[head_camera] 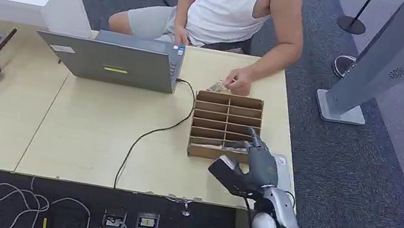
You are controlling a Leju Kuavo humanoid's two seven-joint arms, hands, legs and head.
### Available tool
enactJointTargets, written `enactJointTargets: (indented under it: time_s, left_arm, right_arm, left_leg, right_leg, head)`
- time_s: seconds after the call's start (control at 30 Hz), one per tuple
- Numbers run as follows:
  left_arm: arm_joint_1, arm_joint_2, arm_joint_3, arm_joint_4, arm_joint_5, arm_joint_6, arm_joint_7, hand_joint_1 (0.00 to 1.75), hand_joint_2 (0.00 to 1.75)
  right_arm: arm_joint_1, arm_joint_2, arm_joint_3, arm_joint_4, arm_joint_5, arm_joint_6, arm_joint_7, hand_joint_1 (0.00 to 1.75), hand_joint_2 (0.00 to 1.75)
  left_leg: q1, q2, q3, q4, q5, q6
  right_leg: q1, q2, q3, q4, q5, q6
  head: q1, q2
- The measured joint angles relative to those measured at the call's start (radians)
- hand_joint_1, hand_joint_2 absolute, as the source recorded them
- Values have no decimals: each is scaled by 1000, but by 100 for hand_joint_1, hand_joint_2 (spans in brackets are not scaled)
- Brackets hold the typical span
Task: Pass the card to the sensor for recognition and then transmit it.
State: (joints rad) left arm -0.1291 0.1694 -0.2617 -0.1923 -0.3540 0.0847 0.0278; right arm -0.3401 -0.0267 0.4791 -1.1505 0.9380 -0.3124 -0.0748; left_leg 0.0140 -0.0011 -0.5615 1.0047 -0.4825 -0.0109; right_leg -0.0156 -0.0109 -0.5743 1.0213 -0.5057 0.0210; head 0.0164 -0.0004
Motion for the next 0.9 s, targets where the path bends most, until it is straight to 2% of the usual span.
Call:
enactJointTargets:
  time_s: [0.2,0.3,0.47,0.63,0.7,0.9]
  left_arm:
    - [0,-2,0,0,0,2,0,0,0]
    - [0,-5,1,0,0,5,0,0,0]
    - [0,-13,2,0,-1,11,0,0,0]
    - [0,-20,2,0,-3,11,0,0,0]
    - [0,-23,2,0,-3,11,0,0,0]
    - [0,-27,2,0,-9,13,0,0,0]
  right_arm:
    - [-10,0,0,0,-7,-5,-6,175,175]
    - [-11,1,0,0,-11,-7,-14,168,175]
    - [-11,14,0,0,-14,-7,-32,173,175]
    - [-11,21,0,1,-14,-7,-35,166,175]
    - [-11,22,0,1,-17,-7,-37,173,175]
    - [-18,22,0,1,-13,-18,-48,175,175]
  left_leg:
    - [0,0,0,0,0,0]
    - [0,0,0,0,0,0]
    - [0,0,0,0,0,0]
    - [0,0,0,0,0,0]
    - [0,0,0,0,0,0]
    - [0,0,0,0,0,0]
  right_leg:
    - [0,0,0,0,0,0]
    - [0,0,0,0,0,0]
    - [0,0,0,0,0,0]
    - [0,0,0,0,0,0]
    - [0,0,0,0,0,0]
    - [0,0,0,0,0,0]
  head:
    - [0,0]
    - [0,0]
    - [0,0]
    - [0,0]
    - [0,0]
    - [0,0]
